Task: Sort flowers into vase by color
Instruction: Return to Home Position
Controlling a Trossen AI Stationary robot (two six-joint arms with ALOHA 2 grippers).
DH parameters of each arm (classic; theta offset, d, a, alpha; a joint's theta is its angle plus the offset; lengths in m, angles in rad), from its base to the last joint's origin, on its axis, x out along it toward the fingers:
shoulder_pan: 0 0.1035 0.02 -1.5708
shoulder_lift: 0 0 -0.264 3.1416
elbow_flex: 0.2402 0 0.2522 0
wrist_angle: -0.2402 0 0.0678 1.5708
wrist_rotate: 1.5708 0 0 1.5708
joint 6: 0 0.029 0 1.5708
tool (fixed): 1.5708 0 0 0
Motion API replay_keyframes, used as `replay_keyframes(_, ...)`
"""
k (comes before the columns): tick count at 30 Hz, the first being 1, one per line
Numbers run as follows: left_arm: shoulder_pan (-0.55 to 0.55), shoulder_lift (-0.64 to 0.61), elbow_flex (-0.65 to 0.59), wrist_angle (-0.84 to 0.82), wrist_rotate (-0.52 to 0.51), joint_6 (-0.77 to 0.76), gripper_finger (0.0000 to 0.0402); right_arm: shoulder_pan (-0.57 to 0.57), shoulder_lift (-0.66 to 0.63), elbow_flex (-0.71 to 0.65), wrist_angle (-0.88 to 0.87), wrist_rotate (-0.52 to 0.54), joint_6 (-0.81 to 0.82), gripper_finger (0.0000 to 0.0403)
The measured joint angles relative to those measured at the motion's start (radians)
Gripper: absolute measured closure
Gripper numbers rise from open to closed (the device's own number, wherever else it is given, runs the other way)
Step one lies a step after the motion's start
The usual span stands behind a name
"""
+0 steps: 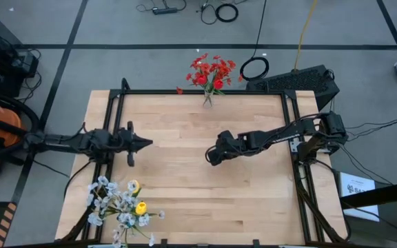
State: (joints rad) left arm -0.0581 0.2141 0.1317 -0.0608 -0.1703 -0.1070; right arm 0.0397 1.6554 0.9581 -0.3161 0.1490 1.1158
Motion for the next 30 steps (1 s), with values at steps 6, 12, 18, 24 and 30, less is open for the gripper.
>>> replay_keyframes(6, 0.019, -0.135, -0.044, -0.046, -0.018, -0.02, 0.0401, -0.028, 0.0, 0.0, -0.002, -0.052, -0.093, 0.0403)
replay_keyframes(12, 0.019, -0.213, -0.071, -0.051, -0.024, -0.038, 0.0401, -0.047, 0.0, 0.0, -0.002, -0.075, -0.117, 0.0403)
replay_keyframes(18, 0.019, -0.213, -0.074, -0.046, -0.03, -0.038, 0.0401, -0.047, 0.0, 0.0, -0.005, -0.078, -0.155, 0.0403)
replay_keyframes(24, 0.019, -0.213, -0.076, -0.035, -0.025, -0.045, 0.0401, -0.047, 0.0, 0.0, -0.008, -0.078, -0.185, 0.0403)
replay_keyframes(30, 0.019, -0.207, -0.075, -0.046, -0.016, -0.121, 0.0392, -0.045, 0.0, 0.0, -0.016, -0.13, -0.21, 0.0403)
